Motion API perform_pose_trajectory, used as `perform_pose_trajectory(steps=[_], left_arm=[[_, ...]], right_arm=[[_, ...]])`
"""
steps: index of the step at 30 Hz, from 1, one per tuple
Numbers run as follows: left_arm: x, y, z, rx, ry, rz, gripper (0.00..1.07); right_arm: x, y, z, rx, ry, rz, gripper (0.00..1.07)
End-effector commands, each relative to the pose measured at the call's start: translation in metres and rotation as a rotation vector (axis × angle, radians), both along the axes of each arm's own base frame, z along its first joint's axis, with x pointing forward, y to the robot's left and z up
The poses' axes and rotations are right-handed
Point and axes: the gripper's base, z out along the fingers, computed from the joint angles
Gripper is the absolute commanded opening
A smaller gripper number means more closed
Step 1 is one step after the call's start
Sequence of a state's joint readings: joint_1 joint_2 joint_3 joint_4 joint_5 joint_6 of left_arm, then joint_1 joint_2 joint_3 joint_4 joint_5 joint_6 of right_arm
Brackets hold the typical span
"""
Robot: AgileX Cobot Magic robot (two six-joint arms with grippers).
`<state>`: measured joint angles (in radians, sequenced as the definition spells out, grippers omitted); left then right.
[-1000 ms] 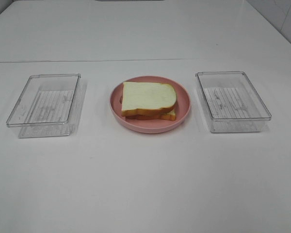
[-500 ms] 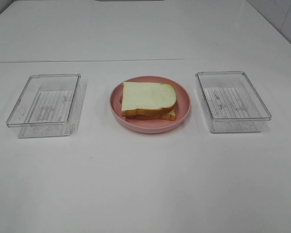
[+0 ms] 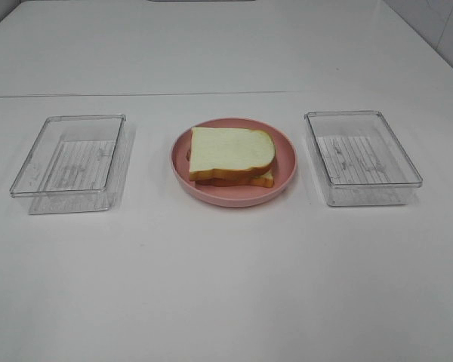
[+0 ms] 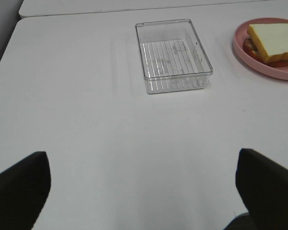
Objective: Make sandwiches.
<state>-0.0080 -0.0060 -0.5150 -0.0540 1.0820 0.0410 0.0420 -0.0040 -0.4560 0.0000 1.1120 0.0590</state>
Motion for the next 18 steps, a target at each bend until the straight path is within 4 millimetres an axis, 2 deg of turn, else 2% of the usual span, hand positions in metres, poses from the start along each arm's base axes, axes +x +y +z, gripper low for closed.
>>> perform_pose_trajectory(steps=[1, 18], left_arm=[[-0.0020, -0.0006, 0.0005, -0.009, -0.021, -0.009, 1.00], [-0.0020, -0.0006, 0.0005, -0.009, -0.021, -0.009, 1.00]], right_arm=[[-0.0024, -0.0008, -0.0003, -0.021, -0.034, 0.004, 0.87], [-0.0024, -0.0008, -0.0003, -0.021, -0.034, 0.004, 0.87]])
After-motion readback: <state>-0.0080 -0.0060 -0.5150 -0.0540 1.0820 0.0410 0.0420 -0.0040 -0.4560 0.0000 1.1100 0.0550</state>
